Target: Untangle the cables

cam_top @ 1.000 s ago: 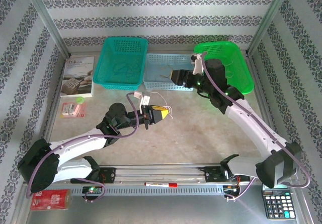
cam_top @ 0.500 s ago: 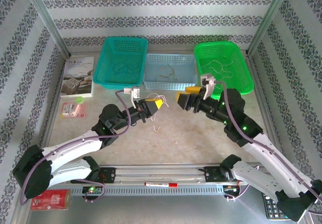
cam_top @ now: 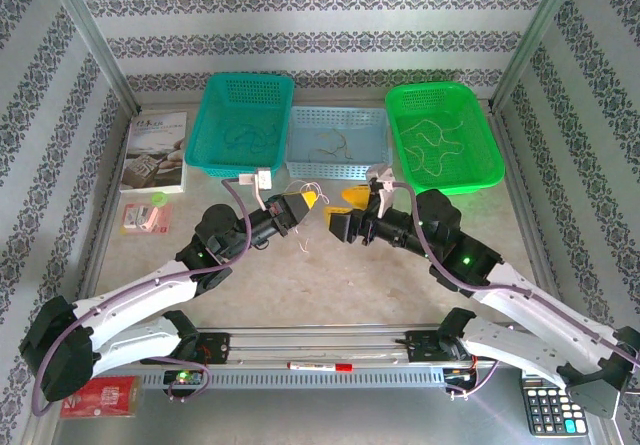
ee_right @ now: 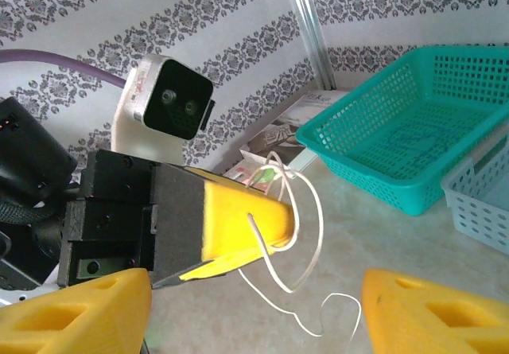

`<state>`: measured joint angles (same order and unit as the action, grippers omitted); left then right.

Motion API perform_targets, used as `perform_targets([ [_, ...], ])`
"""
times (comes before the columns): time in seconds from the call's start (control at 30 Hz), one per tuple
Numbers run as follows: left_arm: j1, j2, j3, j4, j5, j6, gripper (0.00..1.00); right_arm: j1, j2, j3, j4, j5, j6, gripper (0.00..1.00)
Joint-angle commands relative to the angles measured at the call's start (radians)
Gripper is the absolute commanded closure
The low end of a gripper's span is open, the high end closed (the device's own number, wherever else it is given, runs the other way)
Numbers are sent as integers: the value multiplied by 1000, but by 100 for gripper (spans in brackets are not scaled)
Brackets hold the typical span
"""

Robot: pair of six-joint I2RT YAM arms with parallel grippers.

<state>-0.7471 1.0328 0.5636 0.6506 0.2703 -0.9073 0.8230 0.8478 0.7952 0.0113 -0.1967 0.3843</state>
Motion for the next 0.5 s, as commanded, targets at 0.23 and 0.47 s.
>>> perform_targets([
  [0.23, -10, -19, 49, -19, -2, -29, 100, 11, 84, 23, 82, 30, -12, 43],
  [0.47, -11, -25, 51, -23, 4, -33, 100, 11, 112, 42, 90, 61, -16, 72],
])
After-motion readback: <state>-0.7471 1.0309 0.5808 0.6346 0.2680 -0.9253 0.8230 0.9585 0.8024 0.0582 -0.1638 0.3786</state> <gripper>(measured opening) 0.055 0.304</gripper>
